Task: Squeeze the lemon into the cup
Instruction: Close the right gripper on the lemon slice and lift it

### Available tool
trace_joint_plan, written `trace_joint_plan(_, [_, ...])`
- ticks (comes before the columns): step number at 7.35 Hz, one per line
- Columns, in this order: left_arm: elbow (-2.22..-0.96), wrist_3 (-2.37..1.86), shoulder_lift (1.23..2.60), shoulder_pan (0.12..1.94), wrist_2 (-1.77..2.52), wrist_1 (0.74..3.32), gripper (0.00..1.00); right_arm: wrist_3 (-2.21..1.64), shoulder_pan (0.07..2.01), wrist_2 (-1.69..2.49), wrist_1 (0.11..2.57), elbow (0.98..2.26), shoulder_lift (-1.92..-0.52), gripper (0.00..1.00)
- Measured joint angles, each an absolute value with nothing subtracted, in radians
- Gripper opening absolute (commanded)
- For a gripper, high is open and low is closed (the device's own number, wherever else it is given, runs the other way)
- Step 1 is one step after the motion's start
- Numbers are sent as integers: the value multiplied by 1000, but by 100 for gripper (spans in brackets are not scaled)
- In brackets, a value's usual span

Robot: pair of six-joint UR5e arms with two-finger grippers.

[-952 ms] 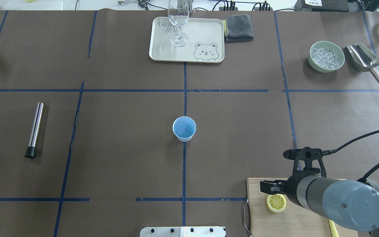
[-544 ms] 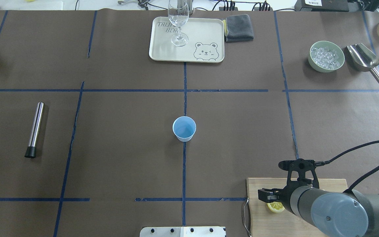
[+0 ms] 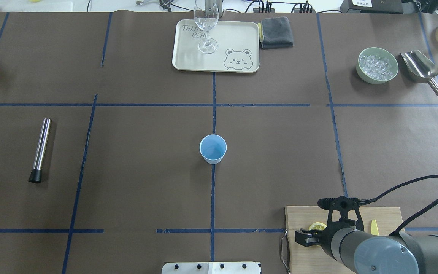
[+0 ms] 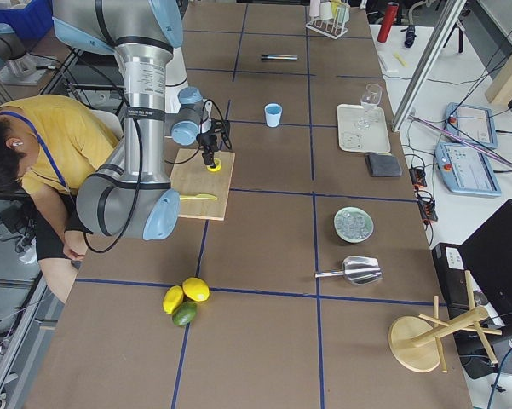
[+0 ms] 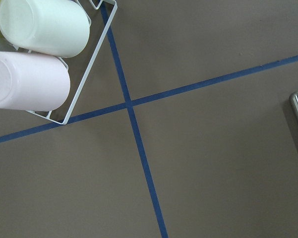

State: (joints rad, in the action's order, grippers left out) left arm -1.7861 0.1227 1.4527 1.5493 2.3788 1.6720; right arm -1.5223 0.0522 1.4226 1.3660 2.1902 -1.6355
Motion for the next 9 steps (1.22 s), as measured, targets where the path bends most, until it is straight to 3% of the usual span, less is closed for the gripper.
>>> trace_joint_plan(8, [-1791,123,1453,1549,2375,1672,100,-1520,41,1418,1353,2153,-1636,91])
trace_joint_plan(9, [-1791,123,1453,1549,2375,1672,100,-1520,41,1419,1353,2152,-1636,84])
